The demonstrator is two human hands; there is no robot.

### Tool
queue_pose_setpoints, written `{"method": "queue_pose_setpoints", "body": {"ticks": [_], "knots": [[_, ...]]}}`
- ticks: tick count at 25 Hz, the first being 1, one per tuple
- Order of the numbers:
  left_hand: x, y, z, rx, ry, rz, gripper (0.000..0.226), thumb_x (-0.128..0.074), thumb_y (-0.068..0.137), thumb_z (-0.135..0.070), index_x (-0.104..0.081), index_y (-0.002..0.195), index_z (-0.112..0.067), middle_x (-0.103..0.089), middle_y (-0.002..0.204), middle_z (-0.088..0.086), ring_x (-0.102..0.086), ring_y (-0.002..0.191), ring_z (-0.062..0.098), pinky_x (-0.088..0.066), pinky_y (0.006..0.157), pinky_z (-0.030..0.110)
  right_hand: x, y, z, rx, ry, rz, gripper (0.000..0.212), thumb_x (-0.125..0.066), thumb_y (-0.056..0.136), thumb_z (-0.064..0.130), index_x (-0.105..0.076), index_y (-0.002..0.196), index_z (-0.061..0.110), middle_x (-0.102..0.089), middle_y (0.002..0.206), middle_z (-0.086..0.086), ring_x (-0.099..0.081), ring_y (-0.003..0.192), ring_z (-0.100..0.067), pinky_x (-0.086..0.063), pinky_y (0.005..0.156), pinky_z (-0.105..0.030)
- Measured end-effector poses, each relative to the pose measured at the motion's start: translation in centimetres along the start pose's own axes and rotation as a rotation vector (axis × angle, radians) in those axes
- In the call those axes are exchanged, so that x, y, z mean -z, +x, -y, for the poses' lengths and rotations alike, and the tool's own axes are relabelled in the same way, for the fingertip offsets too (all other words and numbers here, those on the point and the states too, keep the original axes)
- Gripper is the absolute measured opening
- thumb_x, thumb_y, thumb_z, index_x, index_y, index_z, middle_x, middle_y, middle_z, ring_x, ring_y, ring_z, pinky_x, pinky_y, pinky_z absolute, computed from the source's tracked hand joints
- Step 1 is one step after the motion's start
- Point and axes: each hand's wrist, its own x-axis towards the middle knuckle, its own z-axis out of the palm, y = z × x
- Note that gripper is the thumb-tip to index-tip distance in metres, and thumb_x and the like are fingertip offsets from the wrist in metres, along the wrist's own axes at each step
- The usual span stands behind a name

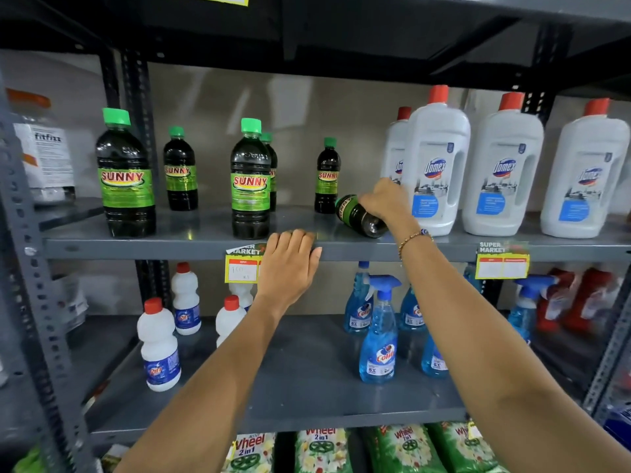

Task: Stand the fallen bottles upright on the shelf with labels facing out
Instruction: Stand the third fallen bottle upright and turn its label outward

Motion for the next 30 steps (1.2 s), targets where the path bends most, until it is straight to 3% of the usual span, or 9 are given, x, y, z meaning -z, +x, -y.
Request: {"method": "queue_pose_setpoints", "body": {"ticks": [5, 8, 11, 14, 16, 18, 21, 26, 30], "knots": [[-0.2, -0.1, 0.1, 0.001, -0.001, -0.046, 0.040, -0.031, 0.100, -0.035, -0.061, 0.107, -0.010, -0.065, 0.100, 0.006, -0.058, 0.087, 0.026, -0.041, 0.083, 0.038, 0.4, 1.0, 1.5, -0.166, 0.112, 0.410, 0.029, -0.069, 0.075, 0.037, -0.053, 0.073, 0.013, -0.059, 0.076, -0.005, -0.057, 0.066, -0.018, -0.040, 0.052, -0.025], [-0.2, -0.2, 0.1, -0.004, -0.003, -0.054, 0.041, -0.029, 0.101, -0.036, -0.061, 0.107, -0.009, -0.065, 0.099, 0.006, -0.058, 0.087, 0.026, -0.042, 0.082, 0.038, -0.5, 0.8, 2.6, -0.207, 0.123, 0.578, 0.025, -0.066, 0.075, 0.037, -0.049, 0.081, 0.019, -0.056, 0.084, -0.008, -0.056, 0.071, -0.021, -0.042, 0.052, -0.027], [-0.2, -0.1, 0.2, -0.006, -0.006, -0.061, 0.042, -0.030, 0.101, -0.035, -0.061, 0.109, -0.009, -0.065, 0.101, 0.006, -0.059, 0.088, 0.026, -0.043, 0.083, 0.038, -0.9, 1.1, 3.9, -0.131, 0.012, 0.608, 0.024, -0.069, 0.077, 0.028, -0.051, 0.086, 0.015, -0.055, 0.089, -0.011, -0.054, 0.072, -0.023, -0.045, 0.055, -0.030], [-0.3, -0.2, 0.2, -0.013, -0.007, -0.074, 0.040, -0.031, 0.100, -0.035, -0.061, 0.110, -0.009, -0.066, 0.103, 0.006, -0.060, 0.090, 0.026, -0.044, 0.084, 0.038, -0.9, 1.4, 5.3, -0.080, -0.112, 0.630, 0.048, -0.066, 0.084, 0.035, -0.052, 0.121, 0.006, -0.056, 0.117, -0.016, -0.058, 0.097, -0.030, -0.050, 0.074, -0.036], [-0.3, -0.2, 0.2, -0.014, -0.010, -0.077, 0.040, -0.032, 0.100, -0.035, -0.060, 0.110, -0.009, -0.066, 0.103, 0.006, -0.060, 0.090, 0.026, -0.044, 0.084, 0.038, -1.1, 1.4, 5.8, -0.110, -0.122, 0.668, 0.071, -0.048, 0.094, 0.047, -0.025, 0.147, 0.005, -0.033, 0.151, -0.018, -0.038, 0.134, -0.037, -0.038, 0.103, -0.044], [-0.2, -0.3, 0.2, -0.012, -0.010, -0.072, 0.040, -0.033, 0.100, -0.035, -0.061, 0.111, -0.009, -0.066, 0.103, 0.006, -0.060, 0.091, 0.025, -0.044, 0.084, 0.038, -1.4, 1.5, 5.7, -0.096, -0.085, 0.594, 0.067, -0.041, 0.098, 0.044, -0.021, 0.148, 0.005, -0.027, 0.154, -0.020, -0.031, 0.138, -0.038, -0.032, 0.109, -0.044], [-0.3, -0.2, 0.1, -0.006, -0.007, -0.078, 0.040, -0.032, 0.100, -0.036, -0.061, 0.110, -0.010, -0.066, 0.103, 0.005, -0.060, 0.091, 0.025, -0.044, 0.085, 0.038, -1.8, 1.8, 5.0, -0.130, 0.041, 0.479, 0.064, -0.054, 0.092, 0.039, -0.035, 0.141, 0.002, -0.041, 0.146, -0.020, -0.044, 0.128, -0.037, -0.040, 0.097, -0.042], [-0.3, -0.2, 0.2, 0.004, -0.013, -0.065, 0.042, -0.030, 0.100, -0.036, -0.062, 0.109, -0.010, -0.065, 0.102, 0.005, -0.060, 0.090, 0.026, -0.043, 0.084, 0.038, -3.5, 1.6, 3.5, -0.140, 0.350, 0.216, 0.051, -0.069, 0.080, 0.037, -0.051, 0.114, 0.004, -0.061, 0.103, -0.011, -0.059, 0.099, -0.030, -0.051, 0.086, -0.040], [-0.3, -0.1, 0.1, 0.003, 0.012, -0.060, 0.042, -0.029, 0.100, -0.036, -0.062, 0.105, -0.011, -0.064, 0.099, 0.004, -0.058, 0.087, 0.025, -0.040, 0.084, 0.036, -5.7, 0.7, 2.8, -0.106, 0.550, -0.075, 0.069, -0.075, 0.076, 0.035, -0.042, 0.127, 0.001, -0.042, 0.130, -0.016, -0.046, 0.121, -0.034, -0.040, 0.105, -0.047]]}}
